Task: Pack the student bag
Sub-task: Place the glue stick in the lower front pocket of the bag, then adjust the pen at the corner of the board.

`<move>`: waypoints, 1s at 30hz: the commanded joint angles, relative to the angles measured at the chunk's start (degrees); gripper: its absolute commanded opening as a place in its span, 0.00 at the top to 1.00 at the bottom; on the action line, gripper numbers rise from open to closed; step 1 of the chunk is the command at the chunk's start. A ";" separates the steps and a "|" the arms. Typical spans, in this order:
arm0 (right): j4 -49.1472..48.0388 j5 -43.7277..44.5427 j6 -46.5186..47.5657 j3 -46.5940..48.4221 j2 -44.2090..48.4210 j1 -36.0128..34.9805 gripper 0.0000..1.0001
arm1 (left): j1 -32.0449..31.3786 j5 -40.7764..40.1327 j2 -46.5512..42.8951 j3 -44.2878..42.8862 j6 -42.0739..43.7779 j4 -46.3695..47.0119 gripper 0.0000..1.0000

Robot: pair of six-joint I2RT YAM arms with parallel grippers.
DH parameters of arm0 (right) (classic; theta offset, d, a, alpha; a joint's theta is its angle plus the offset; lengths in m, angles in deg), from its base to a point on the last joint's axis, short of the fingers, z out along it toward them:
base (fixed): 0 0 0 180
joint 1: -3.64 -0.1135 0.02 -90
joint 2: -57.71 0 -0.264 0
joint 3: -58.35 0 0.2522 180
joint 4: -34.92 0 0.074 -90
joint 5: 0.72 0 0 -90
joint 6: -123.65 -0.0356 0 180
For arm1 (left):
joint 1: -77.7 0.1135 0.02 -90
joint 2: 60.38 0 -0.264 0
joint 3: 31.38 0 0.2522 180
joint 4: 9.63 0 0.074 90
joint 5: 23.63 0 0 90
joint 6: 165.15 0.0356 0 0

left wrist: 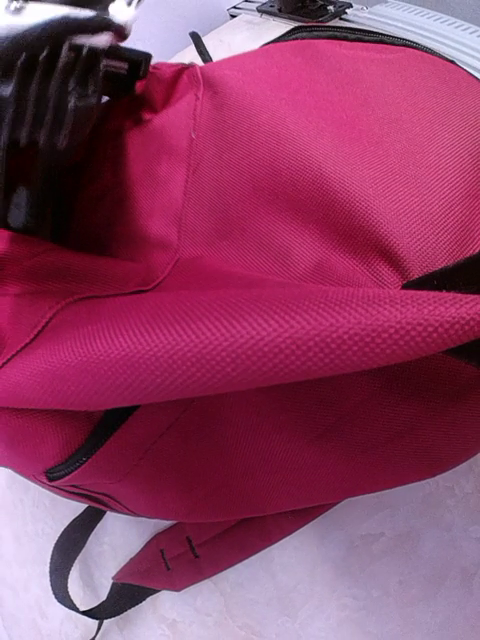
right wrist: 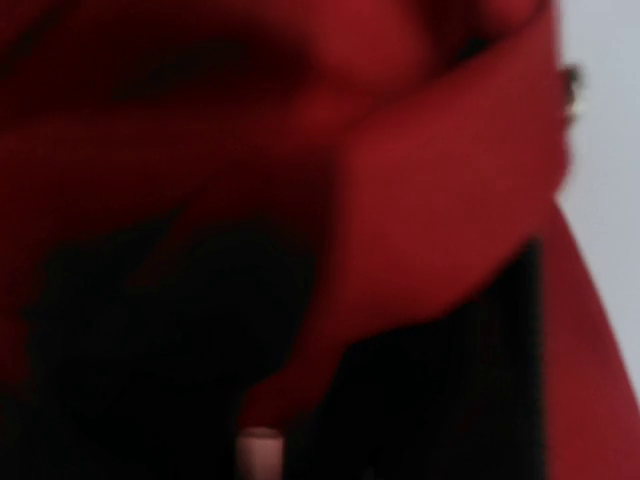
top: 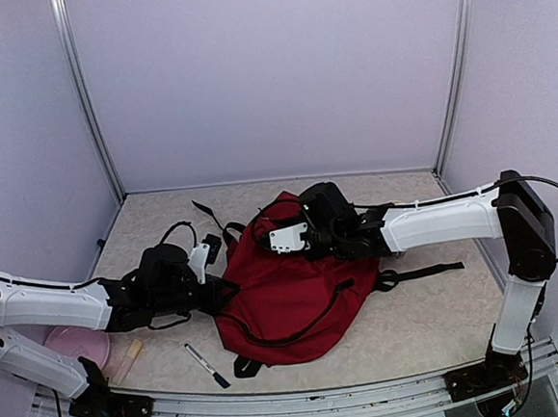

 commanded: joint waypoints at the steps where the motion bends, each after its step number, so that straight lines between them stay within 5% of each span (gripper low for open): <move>1: 2.05 4.41 -1.90 2.26 -0.72 0.62 0.52 | 0.61 -0.93 -2.59 0.77 0.97 0.82 0.98; 6: 11.01 -2.30 -10.99 6.71 2.64 -0.37 0.39 | 0.70 -3.55 -4.52 -2.47 1.99 -4.68 0.45; 10: 14.79 -18.85 -18.30 7.71 9.77 -0.56 0.33 | 0.91 -11.92 -6.15 -10.00 2.13 -17.43 0.25; 13: 15.44 -30.51 -21.92 6.74 13.58 -0.53 0.32 | 2.35 -20.49 -4.83 -16.53 -5.97 -33.32 0.22; 19: 13.48 -39.39 -29.82 3.60 17.41 -0.58 0.32 | 6.69 -27.95 -4.19 -18.25 -28.40 -61.25 0.20; 30: 10.42 -41.61 -30.66 -2.33 20.44 -0.51 0.32 | 14.18 -26.66 -7.38 -4.48 -55.32 -70.64 0.14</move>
